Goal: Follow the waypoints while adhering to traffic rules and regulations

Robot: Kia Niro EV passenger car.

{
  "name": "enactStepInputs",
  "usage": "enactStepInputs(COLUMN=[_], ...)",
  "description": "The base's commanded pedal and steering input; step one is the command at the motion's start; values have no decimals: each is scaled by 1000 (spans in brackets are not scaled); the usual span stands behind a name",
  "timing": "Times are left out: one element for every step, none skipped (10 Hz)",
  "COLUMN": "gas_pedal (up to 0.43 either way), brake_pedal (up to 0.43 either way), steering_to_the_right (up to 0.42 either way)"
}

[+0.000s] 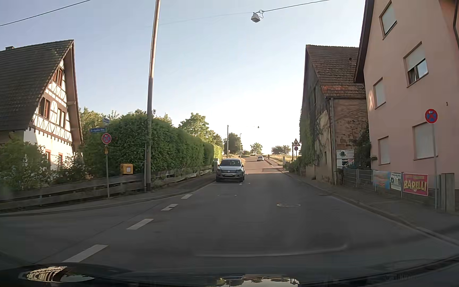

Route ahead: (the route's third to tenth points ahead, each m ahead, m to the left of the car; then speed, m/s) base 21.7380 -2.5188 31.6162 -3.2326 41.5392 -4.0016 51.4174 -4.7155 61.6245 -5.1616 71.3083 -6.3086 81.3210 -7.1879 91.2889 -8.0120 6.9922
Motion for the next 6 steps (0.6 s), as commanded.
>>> enactStepInputs(gas_pedal=[118, 118, 118, 130, 130, 130], brake_pedal=[0, 0, 0, 0, 0, 0], steering_to_the_right=[85, 85, 85, 83, 75, 62])
